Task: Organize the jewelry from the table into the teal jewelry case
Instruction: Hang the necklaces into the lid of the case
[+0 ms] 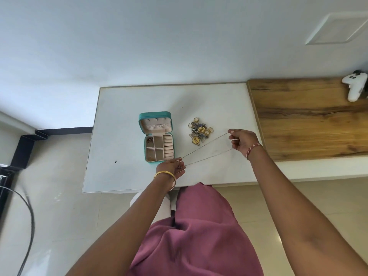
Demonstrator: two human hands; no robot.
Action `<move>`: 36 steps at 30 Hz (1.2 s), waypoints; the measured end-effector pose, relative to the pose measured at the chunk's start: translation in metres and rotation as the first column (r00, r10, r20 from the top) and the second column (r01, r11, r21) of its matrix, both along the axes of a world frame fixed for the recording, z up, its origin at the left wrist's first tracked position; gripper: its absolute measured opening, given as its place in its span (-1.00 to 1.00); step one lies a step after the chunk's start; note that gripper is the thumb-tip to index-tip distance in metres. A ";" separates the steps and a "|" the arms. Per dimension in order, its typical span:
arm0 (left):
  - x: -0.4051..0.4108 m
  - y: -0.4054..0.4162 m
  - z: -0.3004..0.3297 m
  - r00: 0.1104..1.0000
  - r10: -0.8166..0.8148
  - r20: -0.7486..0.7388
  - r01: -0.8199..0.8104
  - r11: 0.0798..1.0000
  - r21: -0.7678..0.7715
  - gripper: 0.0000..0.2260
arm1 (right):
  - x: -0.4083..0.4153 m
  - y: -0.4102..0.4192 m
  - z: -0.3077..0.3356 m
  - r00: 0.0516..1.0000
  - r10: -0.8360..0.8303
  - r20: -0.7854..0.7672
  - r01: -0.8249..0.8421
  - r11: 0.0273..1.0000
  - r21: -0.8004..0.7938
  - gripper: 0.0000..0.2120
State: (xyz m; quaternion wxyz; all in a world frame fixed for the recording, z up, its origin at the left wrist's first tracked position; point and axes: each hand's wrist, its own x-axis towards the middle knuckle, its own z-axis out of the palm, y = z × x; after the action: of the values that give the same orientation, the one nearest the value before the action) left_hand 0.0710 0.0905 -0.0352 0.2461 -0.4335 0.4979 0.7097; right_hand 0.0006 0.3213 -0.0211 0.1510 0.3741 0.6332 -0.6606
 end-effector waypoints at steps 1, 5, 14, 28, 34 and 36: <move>0.001 0.004 -0.001 1.000 0.004 0.004 -0.004 1.000 -0.019 -0.85 | -0.001 0.001 -0.001 1.000 0.011 -0.001 -0.011 1.000 0.004 -0.82; 0.003 0.011 -0.008 1.000 0.012 0.012 -0.011 0.996 -0.084 -0.81 | -0.005 0.003 -0.009 0.998 0.067 0.006 -0.068 0.996 0.054 -0.82; 0.003 0.003 -0.021 0.989 -0.148 0.010 0.140 0.918 -0.372 -0.81 | -0.014 -0.001 -0.033 0.985 0.172 0.026 -0.173 0.952 0.254 -0.77; 0.013 -0.015 -0.017 0.956 -0.292 0.029 0.255 0.780 -0.571 -0.79 | -0.006 -0.010 -0.034 0.984 0.176 -0.026 -0.139 0.851 0.506 -0.83; 0.022 -0.037 0.000 0.996 -0.022 -0.087 -0.011 0.932 -0.361 -0.81 | 0.017 -0.058 -0.019 0.939 0.311 -0.150 -0.191 0.830 0.523 -0.88; 0.021 -0.048 0.006 0.992 0.031 -0.123 -0.069 0.943 -0.327 -0.82 | 0.023 -0.085 -0.014 0.906 0.381 -0.185 -0.240 0.822 0.517 -0.88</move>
State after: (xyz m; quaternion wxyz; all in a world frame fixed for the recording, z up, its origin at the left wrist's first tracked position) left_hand 0.0919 0.0423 -0.0291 0.1226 -0.4392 0.6120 0.6462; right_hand 0.0237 0.2367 -0.0349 0.0685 0.1932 0.8452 -0.4936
